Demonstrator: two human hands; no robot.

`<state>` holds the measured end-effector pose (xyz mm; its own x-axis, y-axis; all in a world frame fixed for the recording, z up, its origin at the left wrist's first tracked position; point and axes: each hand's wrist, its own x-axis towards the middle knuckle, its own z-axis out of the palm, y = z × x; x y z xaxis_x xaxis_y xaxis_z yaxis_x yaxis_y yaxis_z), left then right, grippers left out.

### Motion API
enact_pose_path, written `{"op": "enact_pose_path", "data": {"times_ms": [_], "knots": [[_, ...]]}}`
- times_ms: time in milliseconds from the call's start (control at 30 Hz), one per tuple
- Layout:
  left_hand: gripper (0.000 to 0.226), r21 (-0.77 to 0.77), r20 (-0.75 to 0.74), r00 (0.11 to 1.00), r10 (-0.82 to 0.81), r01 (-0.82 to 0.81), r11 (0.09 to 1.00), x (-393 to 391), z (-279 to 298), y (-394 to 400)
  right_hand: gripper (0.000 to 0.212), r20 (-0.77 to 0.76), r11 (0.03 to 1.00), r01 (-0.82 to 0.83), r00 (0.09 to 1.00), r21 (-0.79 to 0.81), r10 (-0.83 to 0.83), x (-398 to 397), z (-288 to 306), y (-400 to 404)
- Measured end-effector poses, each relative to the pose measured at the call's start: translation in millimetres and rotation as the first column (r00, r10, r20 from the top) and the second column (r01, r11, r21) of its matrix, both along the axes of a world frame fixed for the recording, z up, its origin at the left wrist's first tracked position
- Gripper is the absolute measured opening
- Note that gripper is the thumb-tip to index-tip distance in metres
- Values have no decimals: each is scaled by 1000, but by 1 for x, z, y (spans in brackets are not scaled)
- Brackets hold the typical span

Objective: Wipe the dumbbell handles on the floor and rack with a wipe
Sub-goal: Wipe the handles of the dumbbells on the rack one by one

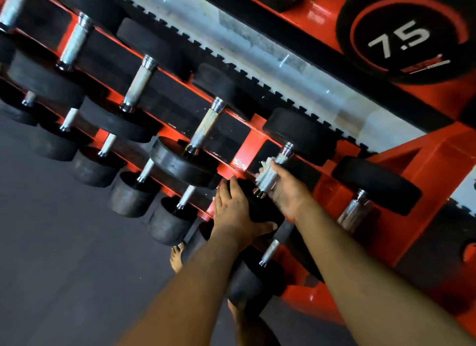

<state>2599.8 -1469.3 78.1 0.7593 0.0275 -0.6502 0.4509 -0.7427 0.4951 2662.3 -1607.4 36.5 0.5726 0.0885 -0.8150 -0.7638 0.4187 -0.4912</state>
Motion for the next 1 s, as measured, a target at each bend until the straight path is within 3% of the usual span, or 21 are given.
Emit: {"op": "enact_pose_path", "data": {"times_ms": [100,167,200,267,367,467,500,533,633,700,767,833,900,1000], "knots": [[151,-10,1,1000,5,-5,1000,1,-1,1,34,63,997,12,998,-70,-8,-1,-6,-13],[151,-20,7,1000,6,-6,1000,0,-1,1,50,21,938,-171,982,-301,185,-9,-2,-11],[151,-23,5,1000,8,-8,1000,0,-1,1,51,-36,843,-302,947,-445,321,-20,-1,-8],[151,-25,10,1000,9,-8,1000,0,-1,0,29,-78,625,-412,868,-663,490,-39,-5,-4],[150,-21,35,999,0,1,1000,-1,-3,0,12,-4,435,-356,777,-827,630,-54,4,-6],[148,-14,50,999,-18,18,1000,-4,-1,0,30,156,251,-45,674,-967,722,-46,30,-8],[148,-8,51,998,-28,28,1000,-4,0,0,40,176,164,75,602,-984,779,-39,37,-8],[147,-6,46,998,-41,42,999,-4,1,0,48,103,42,131,505,-991,857,-29,36,-11],[145,-4,50,996,-79,79,997,-4,6,4,62,-368,-375,96,84,-922,926,-14,23,-17],[143,-4,63,990,-127,128,992,-4,5,10,63,-502,-498,70,-171,-864,848,-19,20,-21],[139,17,94,974,-207,206,978,-4,4,23,64,-493,-501,52,-294,-864,819,-30,28,-25],[129,99,168,934,-314,301,948,-3,6,42,68,-403,-425,-34,-255,-905,879,-34,41,-30],[114,199,303,877,-372,324,925,2,6,63,65,-288,-299,-130,-95,-945,953,-32,49,-32],[101,285,469,826,-313,193,939,16,0,99,60,-21,13,-157,217,-987,976,-12,55,0]]}}
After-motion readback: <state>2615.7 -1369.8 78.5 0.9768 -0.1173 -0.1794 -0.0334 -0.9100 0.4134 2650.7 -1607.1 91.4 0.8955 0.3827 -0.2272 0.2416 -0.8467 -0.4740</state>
